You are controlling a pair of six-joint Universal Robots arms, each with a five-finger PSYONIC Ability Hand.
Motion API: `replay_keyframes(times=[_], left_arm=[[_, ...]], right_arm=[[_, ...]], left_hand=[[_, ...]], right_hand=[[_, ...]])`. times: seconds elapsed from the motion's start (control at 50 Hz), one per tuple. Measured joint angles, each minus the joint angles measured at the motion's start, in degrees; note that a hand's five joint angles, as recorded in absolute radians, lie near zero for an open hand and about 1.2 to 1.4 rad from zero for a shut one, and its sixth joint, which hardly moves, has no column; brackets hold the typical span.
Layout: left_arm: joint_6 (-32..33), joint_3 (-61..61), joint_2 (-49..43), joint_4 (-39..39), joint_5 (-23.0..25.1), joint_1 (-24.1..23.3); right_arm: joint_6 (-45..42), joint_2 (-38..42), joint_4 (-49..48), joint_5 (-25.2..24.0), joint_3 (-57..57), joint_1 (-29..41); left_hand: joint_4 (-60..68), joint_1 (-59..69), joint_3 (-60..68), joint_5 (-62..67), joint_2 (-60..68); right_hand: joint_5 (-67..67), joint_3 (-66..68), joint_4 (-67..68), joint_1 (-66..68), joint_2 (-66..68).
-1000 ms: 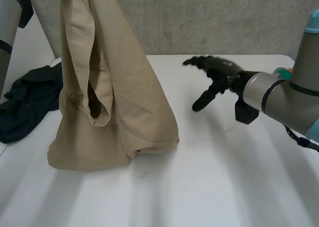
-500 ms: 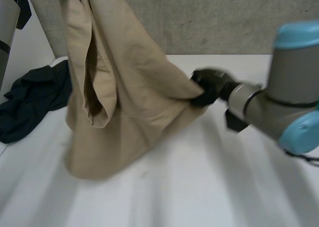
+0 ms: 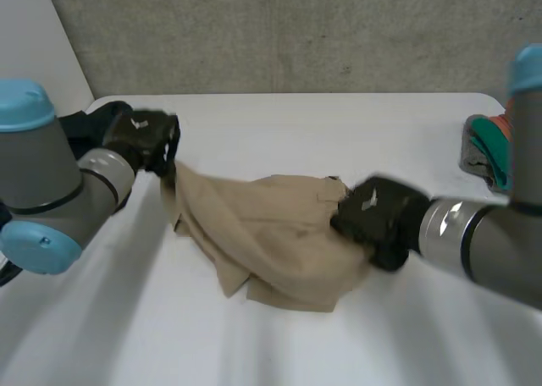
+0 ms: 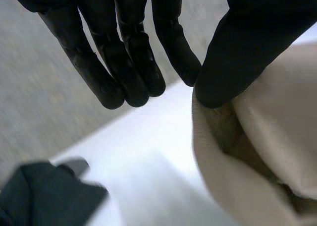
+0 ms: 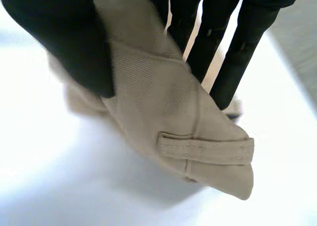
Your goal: Fold the laundry.
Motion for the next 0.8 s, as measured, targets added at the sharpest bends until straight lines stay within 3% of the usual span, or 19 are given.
replay_keyframes(times=[0.04, 0.06, 0.12, 0.16, 0.28, 0.48, 0.62, 0.8], left_arm=[[1.39, 0.53, -1.46, -2.13, 0.01, -0.09], [1.98, 0.72, -1.79, -2.98, 0.06, -0.15], [3.7, 1.01, -1.76, -5.53, 0.47, -0.47], [4.29, 0.87, -0.84, -6.46, 0.91, -0.69], [4.1, -0.93, 7.08, -6.84, 2.16, -1.05], [1.75, -2.68, 16.35, -7.47, -0.86, -0.31], [0.56, -1.44, 15.13, -10.35, -4.64, 0.4], [0.67, 3.03, 6.88, -13.51, -5.88, 0.86]], right_arm=[[-1.36, 1.87, -1.01, 0.33, 1.65, 0.29], [-1.4, 2.68, -2.12, 0.49, 2.35, 0.37], [0.54, 4.23, -7.16, 0.9, 3.89, 0.45], [2.93, 4.11, -10.53, 1.08, 4.32, 0.38], [12.09, -0.27, -16.12, 1.53, 2.73, -0.3], [15.58, 0.09, -4.72, 2.14, -10.11, -1.78], [11.13, 8.14, 6.13, 4.78, -26.05, -1.12], [12.74, 12.63, 7.77, 7.06, -35.44, 0.41]], left_hand=[[-2.92, -2.68, -2.55, -1.02, -2.8], [-10.63, -11.08, -10.04, -7.27, -10.5], [-30.33, -31.67, -29.29, -25.64, -30.14], [-36.03, -35.77, -35.13, -31.39, -35.84], [-41.6, -39.49, -40.01, -37.03, -40.88], [-41.63, -39.48, -40.01, -37.05, -40.94], [-41.92, -39.48, -40.01, -37.54, -41.09], [-41.92, -39.48, -40.01, -37.54, -41.1]], right_hand=[[-18.01, -19.11, -19.17, -16.6, -18.96], [-24.47, -26.02, -26.16, -23.5, -25.46], [-36.11, -37.68, -38.32, -33.88, -35.97], [-40.1, -42.17, -42.11, -37.57, -40.21], [-40.93, -44.71, -44.94, -39.44, -43.1], [-40.93, -44.71, -44.94, -39.44, -43.1], [-40.93, -44.71, -44.94, -39.44, -43.1], [-40.93, -44.7, -44.94, -39.44, -43.1]])
